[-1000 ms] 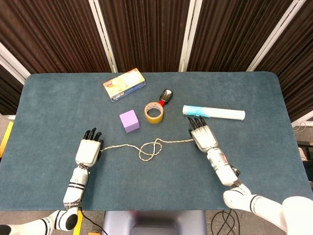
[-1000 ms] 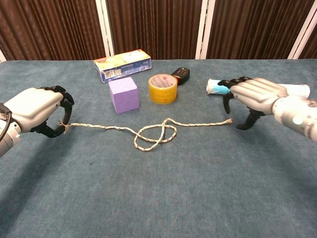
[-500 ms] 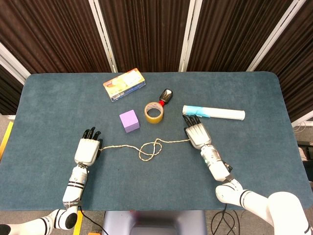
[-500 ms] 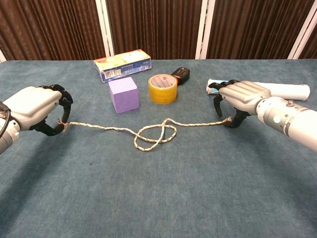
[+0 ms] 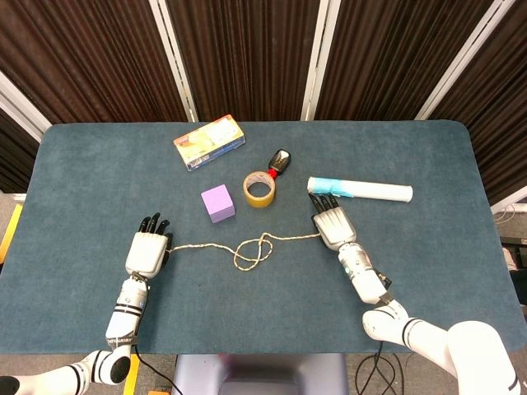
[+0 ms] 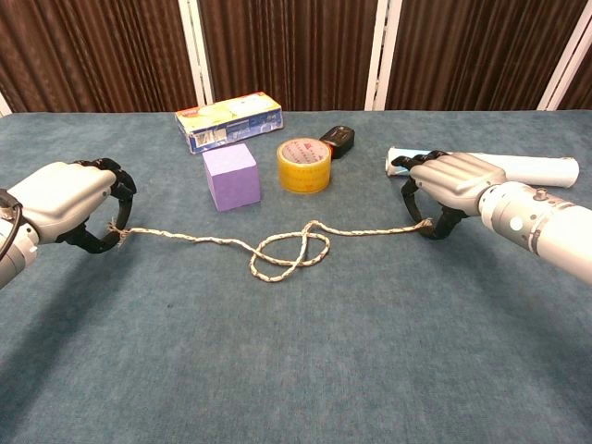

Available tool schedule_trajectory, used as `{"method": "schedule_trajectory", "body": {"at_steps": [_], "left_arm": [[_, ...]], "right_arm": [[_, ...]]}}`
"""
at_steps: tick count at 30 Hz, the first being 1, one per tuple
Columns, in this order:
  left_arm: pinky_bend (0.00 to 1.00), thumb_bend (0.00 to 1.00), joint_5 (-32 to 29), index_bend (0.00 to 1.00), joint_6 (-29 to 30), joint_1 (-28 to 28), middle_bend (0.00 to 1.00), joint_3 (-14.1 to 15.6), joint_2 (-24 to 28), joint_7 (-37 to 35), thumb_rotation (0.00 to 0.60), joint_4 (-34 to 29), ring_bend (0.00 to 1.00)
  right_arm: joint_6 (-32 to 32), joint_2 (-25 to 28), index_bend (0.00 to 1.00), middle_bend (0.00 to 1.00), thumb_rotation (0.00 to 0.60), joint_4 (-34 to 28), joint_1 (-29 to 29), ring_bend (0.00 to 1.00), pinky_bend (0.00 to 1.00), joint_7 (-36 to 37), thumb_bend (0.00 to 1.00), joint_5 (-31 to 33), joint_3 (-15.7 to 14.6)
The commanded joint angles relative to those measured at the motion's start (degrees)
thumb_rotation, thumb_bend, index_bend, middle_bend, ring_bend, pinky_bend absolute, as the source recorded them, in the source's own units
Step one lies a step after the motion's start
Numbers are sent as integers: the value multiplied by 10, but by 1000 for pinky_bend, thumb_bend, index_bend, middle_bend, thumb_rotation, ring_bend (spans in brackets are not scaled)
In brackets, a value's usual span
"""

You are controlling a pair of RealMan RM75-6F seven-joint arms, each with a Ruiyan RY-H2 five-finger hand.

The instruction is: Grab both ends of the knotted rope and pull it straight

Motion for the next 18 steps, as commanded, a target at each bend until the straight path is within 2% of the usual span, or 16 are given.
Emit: {"method": "schedule_trajectory", "body": {"at_steps": [1, 9, 11, 14, 18], "left_arm": [[170, 432, 0, 693, 0, 0, 219, 0, 1, 0, 600, 0, 93], [171, 432, 0, 693, 1, 0, 218, 1, 2, 2, 600, -4, 93], [170, 430, -1, 691, 0, -1, 218, 0, 3, 3, 600, -5, 92], [170, 431, -2, 688, -1, -1, 218, 1, 3, 3, 600, -4, 93], [170, 430, -3, 687, -2, -1, 218, 0, 4, 3, 600, -5, 93]], "right_arm": [[-2, -1, 687, 46, 600, 1, 1, 0, 0, -2, 414, 3, -1], [0, 3, 703, 62, 600, -6, 3, 0, 0, -1, 435, 7, -5], [2, 4, 677, 62, 600, -7, 3, 0, 0, -3, 435, 7, -6], [-6, 7, 586, 65, 600, -13, 4, 0, 0, -9, 435, 16, -6], [-8, 9, 570, 67, 600, -18, 5, 0, 0, -16, 435, 22, -8]]}}
